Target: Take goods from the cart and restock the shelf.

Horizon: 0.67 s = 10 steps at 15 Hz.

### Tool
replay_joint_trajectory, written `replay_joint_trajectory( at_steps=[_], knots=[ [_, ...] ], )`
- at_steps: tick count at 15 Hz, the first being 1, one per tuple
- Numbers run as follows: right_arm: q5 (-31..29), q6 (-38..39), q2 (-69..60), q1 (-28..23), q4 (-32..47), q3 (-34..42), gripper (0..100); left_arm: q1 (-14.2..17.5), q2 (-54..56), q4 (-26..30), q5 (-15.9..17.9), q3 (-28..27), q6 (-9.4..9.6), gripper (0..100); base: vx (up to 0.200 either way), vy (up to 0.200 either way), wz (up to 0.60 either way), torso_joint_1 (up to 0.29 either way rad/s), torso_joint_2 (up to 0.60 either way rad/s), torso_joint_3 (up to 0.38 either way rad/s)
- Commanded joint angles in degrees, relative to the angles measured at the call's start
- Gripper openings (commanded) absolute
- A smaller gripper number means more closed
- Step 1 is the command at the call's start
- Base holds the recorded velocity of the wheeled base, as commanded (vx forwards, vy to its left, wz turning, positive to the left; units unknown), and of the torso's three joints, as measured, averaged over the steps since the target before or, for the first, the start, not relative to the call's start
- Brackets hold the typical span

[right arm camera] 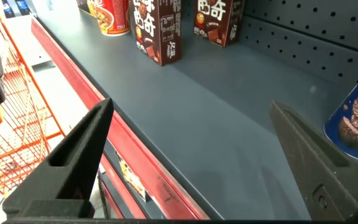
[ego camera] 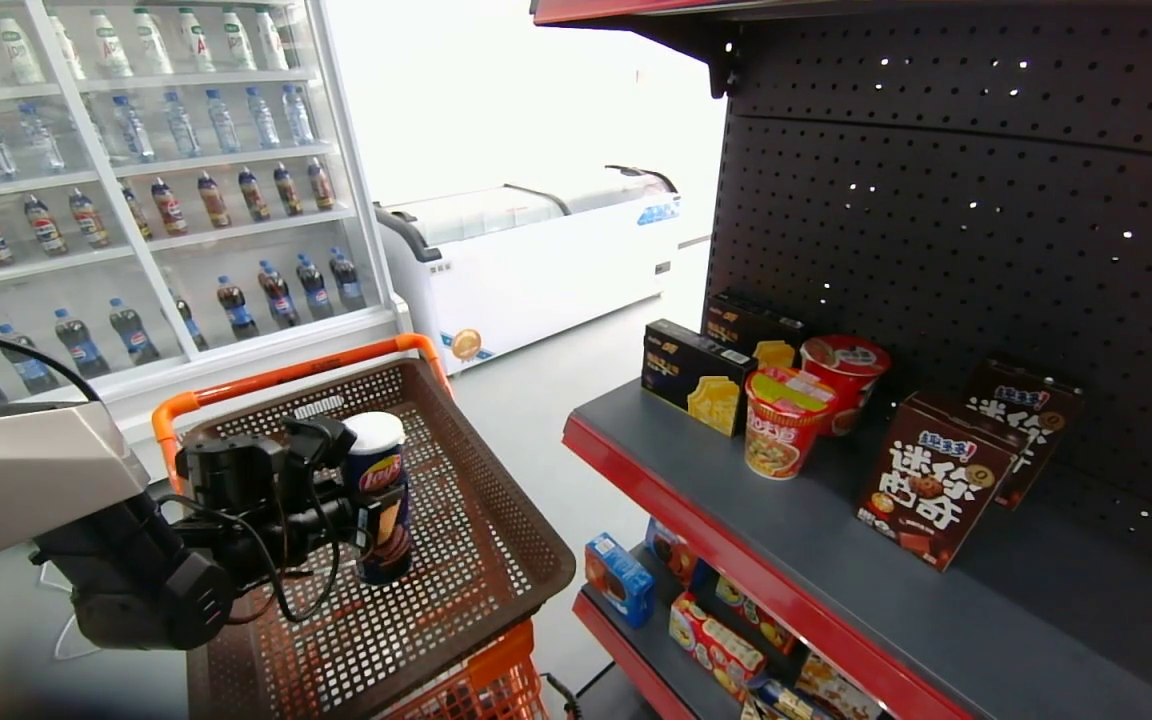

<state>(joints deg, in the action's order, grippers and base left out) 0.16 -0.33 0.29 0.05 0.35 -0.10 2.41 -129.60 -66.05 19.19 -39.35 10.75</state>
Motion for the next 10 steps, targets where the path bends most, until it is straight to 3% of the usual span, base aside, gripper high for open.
replay_joint_trajectory(
  at_steps=[1, 4, 5, 8, 10],
  knots=[
    [0.02, -0.02, 0.06, -0.05, 0.0, 0.01, 100, -1.45, 0.49, 0.04, -2.58, 0.06, -0.47, 0, 0.0, 0.0, 0.0, 0.0, 0.0, 0.0],
    [0.02, -0.02, 0.06, -0.05, 0.0, 0.01, 100, -1.8, 4.79, 0.04, -4.42, 0.5, -1.35, 0, 0.0, 0.0, 0.0, 0.0, 0.0, 0.0],
    [0.02, -0.02, 0.06, 0.04, 0.0, 0.01, 100, -1.89, 7.43, 0.48, -4.25, 1.65, -2.23, 0, 0.0, 0.0, 0.0, 0.0, 0.0, 0.0],
    [0.02, -0.02, 0.06, 0.04, 0.0, 0.01, 100, -2.24, 17.98, 4.7, -4.6, 3.49, -7.59, 0, 0.0, 0.0, 0.0, 0.0, 0.0, 0.0],
    [0.02, -0.02, 0.06, -0.05, 0.0, 0.01, 100, -2.24, 23.16, 7.95, -4.6, 4.81, -8.29, 0, 0.0, 0.0, 0.0, 0.0, 0.0, 0.0]
  ],
)
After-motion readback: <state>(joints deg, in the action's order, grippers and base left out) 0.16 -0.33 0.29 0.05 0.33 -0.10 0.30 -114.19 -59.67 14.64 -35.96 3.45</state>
